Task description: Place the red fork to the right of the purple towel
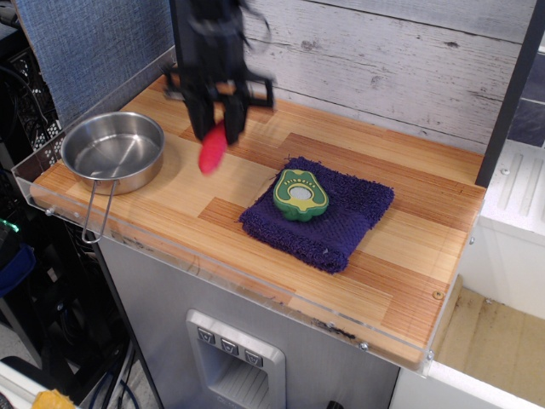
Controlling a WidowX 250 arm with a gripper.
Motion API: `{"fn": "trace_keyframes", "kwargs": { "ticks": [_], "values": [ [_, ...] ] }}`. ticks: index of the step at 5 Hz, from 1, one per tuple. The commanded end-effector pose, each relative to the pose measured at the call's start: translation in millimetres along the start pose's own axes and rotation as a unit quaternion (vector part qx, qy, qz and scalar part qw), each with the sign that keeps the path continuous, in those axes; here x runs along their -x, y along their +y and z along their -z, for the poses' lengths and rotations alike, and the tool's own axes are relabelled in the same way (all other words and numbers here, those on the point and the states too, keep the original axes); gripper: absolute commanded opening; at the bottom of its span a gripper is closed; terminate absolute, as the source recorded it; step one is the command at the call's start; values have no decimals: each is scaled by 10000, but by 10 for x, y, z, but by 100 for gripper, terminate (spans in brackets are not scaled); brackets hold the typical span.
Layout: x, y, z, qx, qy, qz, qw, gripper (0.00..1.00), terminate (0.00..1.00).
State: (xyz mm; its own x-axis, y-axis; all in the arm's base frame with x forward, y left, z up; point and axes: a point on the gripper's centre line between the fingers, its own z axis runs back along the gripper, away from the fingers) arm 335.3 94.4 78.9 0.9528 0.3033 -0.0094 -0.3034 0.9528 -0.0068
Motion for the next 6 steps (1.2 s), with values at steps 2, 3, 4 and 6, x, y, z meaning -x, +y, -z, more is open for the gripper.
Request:
{"fn": "trace_keyframes", "kwargs": {
  "ticks": [2, 3, 4, 6],
  "values": [
    [553, -885, -631, 452, -8, 461, 9979, 0, 0],
    [726, -1238, -579, 221, -29, 592, 9980, 0, 0],
    [778, -1438, -397, 68, 17, 563, 9984, 0, 0],
    [695, -1606, 121, -376, 137, 754, 9963, 0, 0]
  ]
}}
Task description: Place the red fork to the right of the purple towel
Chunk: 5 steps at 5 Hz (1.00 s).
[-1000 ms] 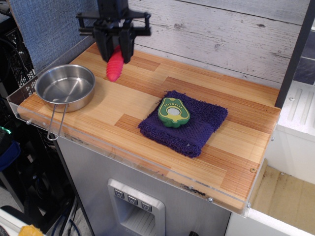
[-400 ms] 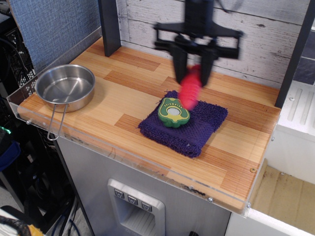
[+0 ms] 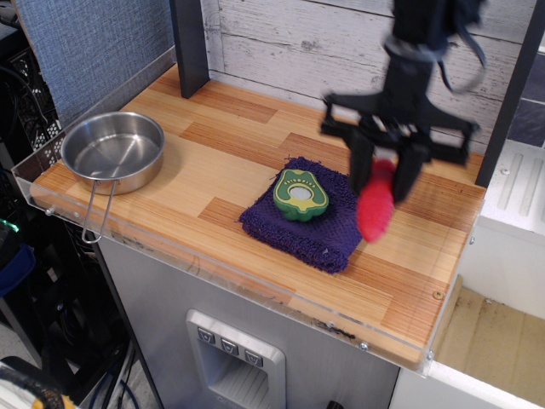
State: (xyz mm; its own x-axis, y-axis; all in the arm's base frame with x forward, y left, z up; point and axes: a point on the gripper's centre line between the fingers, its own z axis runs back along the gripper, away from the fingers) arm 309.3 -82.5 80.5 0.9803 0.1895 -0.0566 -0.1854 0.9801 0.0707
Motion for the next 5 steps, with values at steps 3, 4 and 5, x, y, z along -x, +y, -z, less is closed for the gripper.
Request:
{"fn": "trace_keyframes", "kwargs": {
  "ticks": [3, 4, 5],
  "values": [
    [-243, -93, 406, 170, -103, 949, 9953, 0, 0],
    [-247, -154, 398, 73, -200, 1157, 9931, 0, 0],
    [-247, -191, 457, 87, -147, 1234, 9922, 0, 0]
  ]
}}
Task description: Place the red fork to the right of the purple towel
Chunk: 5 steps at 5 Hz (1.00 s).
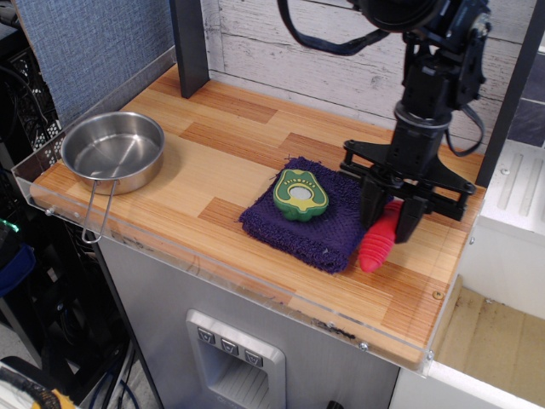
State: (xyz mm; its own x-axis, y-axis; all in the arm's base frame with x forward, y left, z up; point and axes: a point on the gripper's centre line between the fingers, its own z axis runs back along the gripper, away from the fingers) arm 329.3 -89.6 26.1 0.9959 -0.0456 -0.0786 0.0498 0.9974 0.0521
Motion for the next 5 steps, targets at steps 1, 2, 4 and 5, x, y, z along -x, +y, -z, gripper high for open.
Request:
{"fn": "trace_keyframes", "kwargs": {
  "ticks": [1, 2, 4, 5],
  "values": [
    [-65, -102, 20, 57, -74, 171, 9998, 0, 0],
    [-72, -138, 101, 44, 35, 165, 9998, 0, 0],
    [-80, -138, 122, -21, 173, 70, 9998, 100, 0],
    [-5, 59, -209, -64, -140, -66, 9999, 100, 0]
  ]
}}
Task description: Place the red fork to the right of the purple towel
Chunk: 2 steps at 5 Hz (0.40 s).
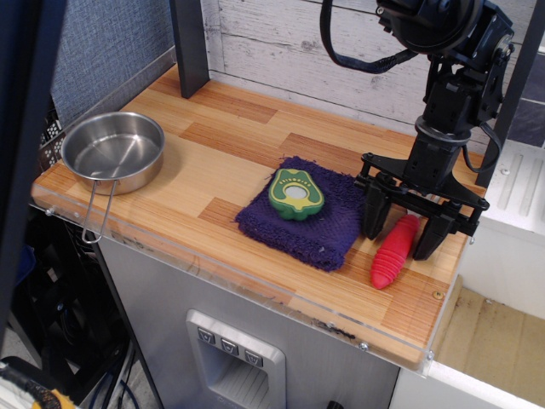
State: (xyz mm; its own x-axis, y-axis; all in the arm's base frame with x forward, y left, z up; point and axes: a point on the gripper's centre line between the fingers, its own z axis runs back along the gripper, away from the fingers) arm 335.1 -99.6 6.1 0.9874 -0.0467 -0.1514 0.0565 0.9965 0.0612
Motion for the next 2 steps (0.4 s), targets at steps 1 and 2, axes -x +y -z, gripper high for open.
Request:
{"fn": "trace_keyframes", "kwargs": {
  "ticks": [1, 2],
  "values": [
    [204, 365, -729, 85, -1019, -362, 9941, 100, 0],
    [336, 602, -1054, 109, -1350, -622, 9888, 100, 0]
  ]
}}
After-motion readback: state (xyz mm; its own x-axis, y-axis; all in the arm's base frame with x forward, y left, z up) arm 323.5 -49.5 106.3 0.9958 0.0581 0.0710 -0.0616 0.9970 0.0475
